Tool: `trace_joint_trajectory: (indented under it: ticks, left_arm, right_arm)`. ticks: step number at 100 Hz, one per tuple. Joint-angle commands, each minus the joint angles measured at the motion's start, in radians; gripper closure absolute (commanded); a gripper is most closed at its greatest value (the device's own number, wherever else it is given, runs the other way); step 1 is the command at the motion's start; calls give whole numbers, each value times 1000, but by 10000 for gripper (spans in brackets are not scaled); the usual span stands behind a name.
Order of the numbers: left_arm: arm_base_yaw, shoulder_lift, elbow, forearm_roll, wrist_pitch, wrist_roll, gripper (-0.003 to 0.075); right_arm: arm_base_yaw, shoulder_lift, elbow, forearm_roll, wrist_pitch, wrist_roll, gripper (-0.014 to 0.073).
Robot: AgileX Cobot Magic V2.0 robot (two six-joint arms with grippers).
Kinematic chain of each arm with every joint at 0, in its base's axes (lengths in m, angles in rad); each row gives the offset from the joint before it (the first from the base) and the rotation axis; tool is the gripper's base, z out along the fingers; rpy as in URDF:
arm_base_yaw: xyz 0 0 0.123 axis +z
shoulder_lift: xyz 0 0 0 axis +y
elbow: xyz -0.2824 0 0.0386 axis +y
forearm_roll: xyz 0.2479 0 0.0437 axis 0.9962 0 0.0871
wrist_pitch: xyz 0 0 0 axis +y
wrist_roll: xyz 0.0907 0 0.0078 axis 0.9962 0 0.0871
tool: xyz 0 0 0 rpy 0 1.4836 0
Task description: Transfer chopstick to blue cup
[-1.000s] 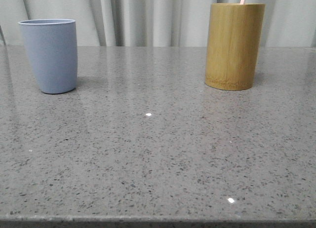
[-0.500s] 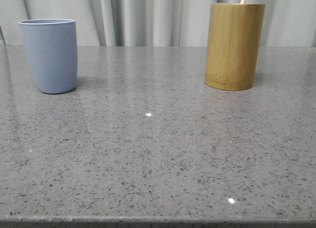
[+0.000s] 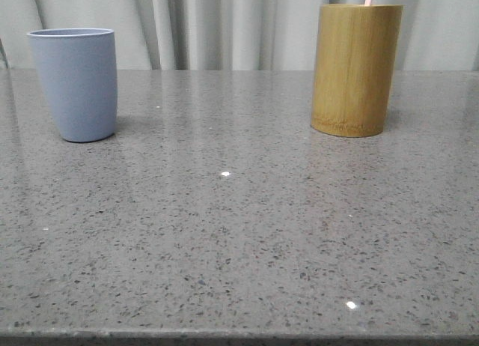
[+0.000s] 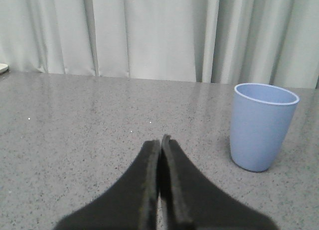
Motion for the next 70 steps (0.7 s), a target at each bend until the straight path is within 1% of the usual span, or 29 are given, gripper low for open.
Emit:
trace_joint_trajectory:
  ticks: [1,17,29,36,41,48,53,55,60,63,67,70]
  left_arm:
    - [-4,65,-103,-10,-32,-5,739]
    - [-4,196,-228,-12,32,-5,739]
    - [-4,302,-305,-12,41,-5,738]
    - [-4,368,-349,-12,66,-5,734]
    - [-4,413,-378,-12,83,-5,706]
    - [-4,473,-411,-12,95,-5,623]
    - [-4,510,-429,-12,92,-5,531]
    - [-4,523,-436,-12,88,-5,506]
    - [-4,551,-449,-12,81,-5,407]
    - [-4,568,-455,-12,80,-5,363]
    - [-4,583,-466,-12,80,-5,312]
    - [-4,595,-471,-12,80,-5,289]
  right_arm:
    - [1,79,-109,6,-38,-4,699]
    - [1,206,-250,6,48,-6,699]
    - [1,308,-339,6,103,-15,693]
    - [1,367,-383,6,124,-15,662]
    - [1,406,-412,6,137,-15,611]
    - [1,458,-449,6,154,-15,526]
    - [1,488,-470,6,160,-15,462]
    - [1,499,-479,6,160,-15,435]
    - [1,522,-496,6,159,-15,375]
    - [1,535,-508,6,159,-15,343]
    - [1,551,-519,6,160,-15,302]
    - [1,560,-529,6,160,-15,281]
